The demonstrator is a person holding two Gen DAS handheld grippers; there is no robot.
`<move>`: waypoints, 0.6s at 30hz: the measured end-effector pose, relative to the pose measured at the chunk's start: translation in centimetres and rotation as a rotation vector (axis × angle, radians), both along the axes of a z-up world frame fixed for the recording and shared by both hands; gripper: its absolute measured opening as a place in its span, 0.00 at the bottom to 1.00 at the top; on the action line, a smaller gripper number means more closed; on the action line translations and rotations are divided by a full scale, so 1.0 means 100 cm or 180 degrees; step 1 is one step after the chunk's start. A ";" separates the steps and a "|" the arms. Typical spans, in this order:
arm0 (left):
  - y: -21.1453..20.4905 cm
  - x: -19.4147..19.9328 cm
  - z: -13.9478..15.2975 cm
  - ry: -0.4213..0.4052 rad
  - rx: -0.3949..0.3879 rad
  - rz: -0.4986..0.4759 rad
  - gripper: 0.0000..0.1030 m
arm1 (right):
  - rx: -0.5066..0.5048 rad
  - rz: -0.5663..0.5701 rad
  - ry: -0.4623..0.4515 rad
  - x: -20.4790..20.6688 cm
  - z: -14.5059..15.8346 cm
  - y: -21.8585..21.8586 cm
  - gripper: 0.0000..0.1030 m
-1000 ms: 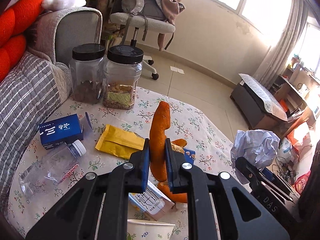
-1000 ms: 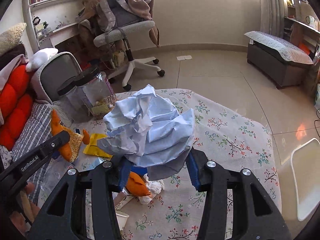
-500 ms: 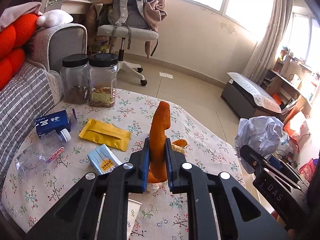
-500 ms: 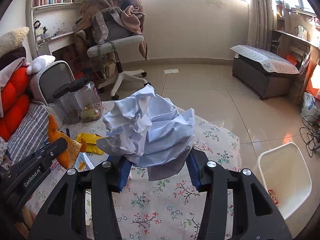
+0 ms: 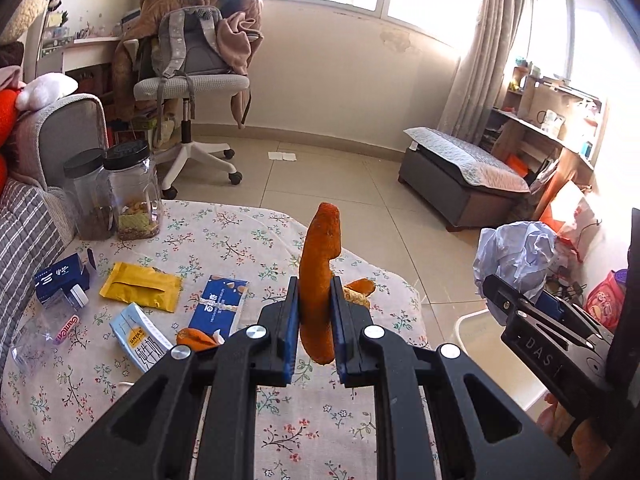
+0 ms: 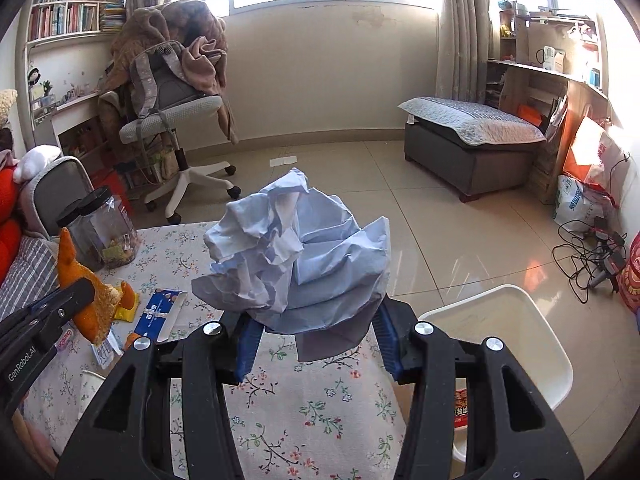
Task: Collect trash
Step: 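Carry the crumpled paper over the white bin and open the right tool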
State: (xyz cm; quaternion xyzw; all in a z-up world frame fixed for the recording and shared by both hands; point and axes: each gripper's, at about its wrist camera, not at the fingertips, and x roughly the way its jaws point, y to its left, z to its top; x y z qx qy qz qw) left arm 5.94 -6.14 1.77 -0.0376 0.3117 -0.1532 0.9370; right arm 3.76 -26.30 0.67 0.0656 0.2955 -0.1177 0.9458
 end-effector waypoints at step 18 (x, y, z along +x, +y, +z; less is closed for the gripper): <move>-0.124 0.001 -0.005 0.0097 0.0096 -0.0662 0.14 | 0.0164 -0.0962 0.0913 -0.006 -0.054 -0.148 0.61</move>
